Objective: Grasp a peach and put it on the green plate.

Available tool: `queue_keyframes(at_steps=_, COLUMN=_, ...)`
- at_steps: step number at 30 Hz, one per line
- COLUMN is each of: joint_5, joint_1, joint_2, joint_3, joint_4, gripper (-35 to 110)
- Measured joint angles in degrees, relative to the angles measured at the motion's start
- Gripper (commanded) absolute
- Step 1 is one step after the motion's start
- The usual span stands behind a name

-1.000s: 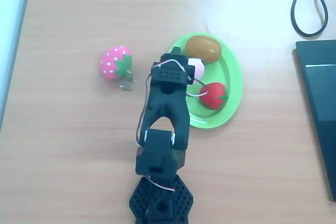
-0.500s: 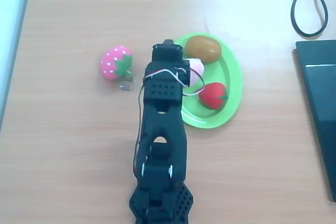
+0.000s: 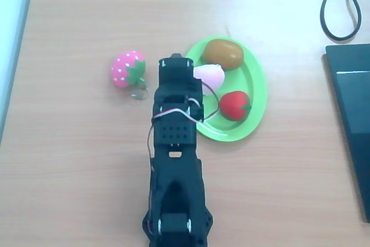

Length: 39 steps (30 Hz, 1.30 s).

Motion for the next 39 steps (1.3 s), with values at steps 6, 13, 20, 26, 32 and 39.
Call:
queue_keyframes(at_steps=6, joint_5=-0.09, joint_1=-2.20, joint_2=6.68, joint_3=7.65, joint_4=-1.41, gripper=-8)
queue_keyframes(at_steps=13, joint_5=-0.09, joint_1=-2.64, joint_2=12.83, joint_3=16.88, joint_4=-1.49, gripper=-8)
queue_keyframes(at_steps=20, joint_5=-0.09, joint_1=-2.55, joint_2=16.87, joint_3=24.70, joint_4=-1.23, gripper=-8)
queue_keyframes(at_steps=26, joint_5=-0.09, joint_1=-2.55, joint_2=19.51, joint_3=28.04, joint_4=2.55, gripper=-8)
queue_keyframes(at_steps=32, joint_5=-0.09, joint_1=-2.55, joint_2=21.53, joint_3=29.62, joint_4=7.82, gripper=-8)
queue_keyframes(at_steps=39, joint_5=-0.18, joint_1=-2.55, joint_2=23.47, joint_3=29.62, joint_4=14.41, gripper=-8)
